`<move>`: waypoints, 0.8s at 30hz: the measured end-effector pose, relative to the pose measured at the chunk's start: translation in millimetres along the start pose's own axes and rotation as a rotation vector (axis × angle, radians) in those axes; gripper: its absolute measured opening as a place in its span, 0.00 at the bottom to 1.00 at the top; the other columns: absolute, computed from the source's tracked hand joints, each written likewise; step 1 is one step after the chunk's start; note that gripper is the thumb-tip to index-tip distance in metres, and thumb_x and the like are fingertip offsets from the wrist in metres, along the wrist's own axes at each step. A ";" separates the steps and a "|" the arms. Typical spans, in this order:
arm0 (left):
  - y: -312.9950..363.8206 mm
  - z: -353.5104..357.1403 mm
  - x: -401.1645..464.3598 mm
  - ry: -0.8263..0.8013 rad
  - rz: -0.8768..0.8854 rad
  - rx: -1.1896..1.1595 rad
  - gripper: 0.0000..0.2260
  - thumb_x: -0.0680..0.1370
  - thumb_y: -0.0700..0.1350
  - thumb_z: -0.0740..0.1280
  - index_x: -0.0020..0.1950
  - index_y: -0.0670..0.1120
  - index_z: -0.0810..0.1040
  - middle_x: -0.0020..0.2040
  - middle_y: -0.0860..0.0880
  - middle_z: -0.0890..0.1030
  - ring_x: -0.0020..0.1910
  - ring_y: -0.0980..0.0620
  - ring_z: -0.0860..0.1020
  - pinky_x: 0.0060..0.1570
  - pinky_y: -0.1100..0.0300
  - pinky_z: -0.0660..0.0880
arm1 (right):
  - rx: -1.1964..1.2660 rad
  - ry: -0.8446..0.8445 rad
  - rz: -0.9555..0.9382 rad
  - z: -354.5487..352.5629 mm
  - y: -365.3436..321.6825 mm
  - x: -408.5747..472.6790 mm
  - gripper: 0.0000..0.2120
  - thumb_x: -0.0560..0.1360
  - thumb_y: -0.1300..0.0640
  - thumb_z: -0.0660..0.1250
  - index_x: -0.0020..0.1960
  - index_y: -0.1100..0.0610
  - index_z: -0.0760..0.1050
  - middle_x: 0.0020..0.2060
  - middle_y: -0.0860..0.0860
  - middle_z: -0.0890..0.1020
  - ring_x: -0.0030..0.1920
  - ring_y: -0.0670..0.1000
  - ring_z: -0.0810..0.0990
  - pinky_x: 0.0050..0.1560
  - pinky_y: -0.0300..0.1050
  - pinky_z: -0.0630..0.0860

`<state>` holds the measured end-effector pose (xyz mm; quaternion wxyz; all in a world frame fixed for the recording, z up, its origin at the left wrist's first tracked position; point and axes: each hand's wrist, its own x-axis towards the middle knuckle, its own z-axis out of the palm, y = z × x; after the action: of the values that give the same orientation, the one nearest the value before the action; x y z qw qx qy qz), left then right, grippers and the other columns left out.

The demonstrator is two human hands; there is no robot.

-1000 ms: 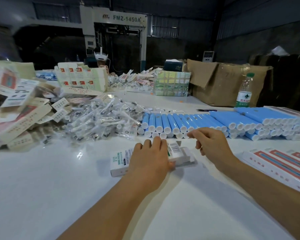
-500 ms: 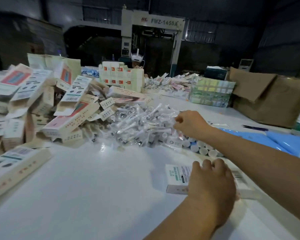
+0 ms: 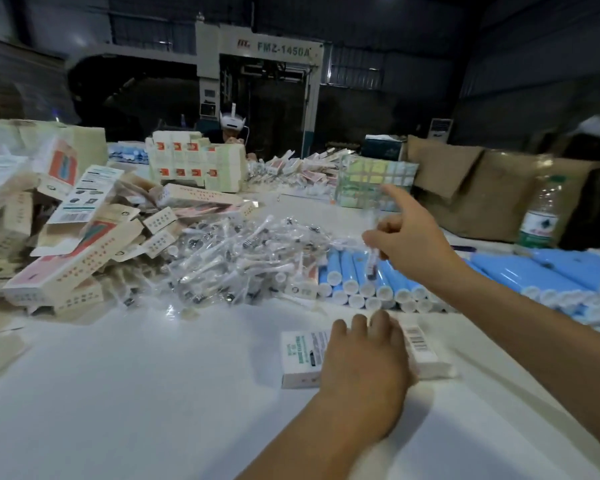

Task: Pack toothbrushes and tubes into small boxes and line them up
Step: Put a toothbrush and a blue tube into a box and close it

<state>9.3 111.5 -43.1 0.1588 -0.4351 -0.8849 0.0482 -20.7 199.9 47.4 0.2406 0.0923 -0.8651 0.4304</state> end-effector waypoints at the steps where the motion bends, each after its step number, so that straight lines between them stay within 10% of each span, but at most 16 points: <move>1: 0.9 -3.1 -38.9 0.077 -0.119 0.057 0.25 0.79 0.52 0.60 0.72 0.40 0.59 0.65 0.41 0.64 0.59 0.40 0.66 0.57 0.47 0.62 | 0.075 0.075 0.000 -19.3 6.9 -11.8 0.30 0.74 0.63 0.68 0.71 0.46 0.61 0.26 0.51 0.74 0.26 0.46 0.72 0.25 0.34 0.68; 8: 17.7 -8.9 -32.2 0.173 -0.354 -0.148 0.27 0.79 0.62 0.53 0.73 0.51 0.54 0.65 0.51 0.64 0.61 0.49 0.66 0.57 0.54 0.62 | 0.516 0.489 0.258 -82.5 59.9 -98.6 0.05 0.75 0.67 0.66 0.47 0.59 0.73 0.26 0.53 0.79 0.23 0.48 0.76 0.22 0.40 0.73; 18: 43.0 -11.9 -29.7 0.277 -0.390 -0.108 0.29 0.77 0.65 0.52 0.74 0.51 0.52 0.67 0.53 0.62 0.64 0.50 0.64 0.60 0.57 0.61 | 0.466 0.533 0.345 -52.7 65.7 -121.0 0.07 0.71 0.61 0.73 0.44 0.54 0.75 0.38 0.51 0.81 0.35 0.46 0.80 0.33 0.31 0.74; 24: 49.6 -13.9 -27.1 0.324 -0.410 -0.107 0.29 0.78 0.64 0.52 0.73 0.50 0.54 0.66 0.52 0.63 0.63 0.50 0.65 0.60 0.57 0.61 | 0.423 0.386 0.391 -39.7 58.1 -128.6 0.05 0.75 0.56 0.69 0.40 0.53 0.79 0.39 0.50 0.84 0.42 0.51 0.83 0.45 0.50 0.80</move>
<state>66.7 120.1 -47.5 0.2814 -0.2568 -0.9189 -0.1021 82.9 260.8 -36.7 0.2884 -0.1103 -0.6964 0.6478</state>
